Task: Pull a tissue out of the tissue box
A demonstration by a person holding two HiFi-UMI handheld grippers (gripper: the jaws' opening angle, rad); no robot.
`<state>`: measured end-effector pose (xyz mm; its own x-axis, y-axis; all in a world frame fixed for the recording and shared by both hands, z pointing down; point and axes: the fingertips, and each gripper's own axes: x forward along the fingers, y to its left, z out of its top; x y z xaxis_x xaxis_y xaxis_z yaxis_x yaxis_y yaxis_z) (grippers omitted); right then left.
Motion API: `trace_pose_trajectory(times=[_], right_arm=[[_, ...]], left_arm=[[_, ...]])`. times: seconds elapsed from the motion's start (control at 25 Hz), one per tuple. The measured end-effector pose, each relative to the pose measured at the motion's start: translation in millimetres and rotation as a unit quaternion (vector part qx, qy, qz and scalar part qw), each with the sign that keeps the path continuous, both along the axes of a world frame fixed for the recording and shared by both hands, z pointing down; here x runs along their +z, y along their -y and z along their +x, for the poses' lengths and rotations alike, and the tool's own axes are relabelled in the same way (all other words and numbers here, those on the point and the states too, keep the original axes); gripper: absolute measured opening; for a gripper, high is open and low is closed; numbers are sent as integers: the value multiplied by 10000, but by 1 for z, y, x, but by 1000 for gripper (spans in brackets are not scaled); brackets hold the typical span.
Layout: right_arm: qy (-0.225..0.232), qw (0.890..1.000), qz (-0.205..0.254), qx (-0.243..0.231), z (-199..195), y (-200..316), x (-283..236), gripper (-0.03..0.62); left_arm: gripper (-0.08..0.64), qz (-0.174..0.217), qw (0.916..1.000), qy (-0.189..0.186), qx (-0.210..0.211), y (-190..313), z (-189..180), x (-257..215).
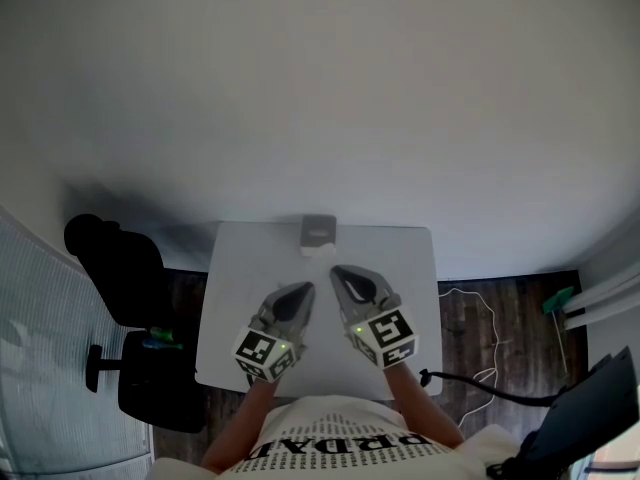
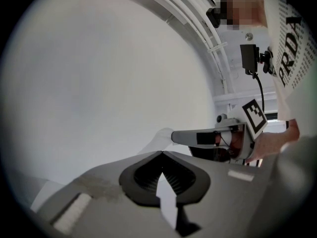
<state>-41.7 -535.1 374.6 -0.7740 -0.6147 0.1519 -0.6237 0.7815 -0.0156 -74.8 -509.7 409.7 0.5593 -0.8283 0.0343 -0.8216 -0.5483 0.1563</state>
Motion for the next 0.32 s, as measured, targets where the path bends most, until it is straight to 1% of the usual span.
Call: trace_pose_trajectory(times=[0.32], right_arm=[[-23, 10000, 94, -10, -2, -1, -5, 8]], left_arm=[[-8, 8, 10000, 3, 10, -2, -2, -3]])
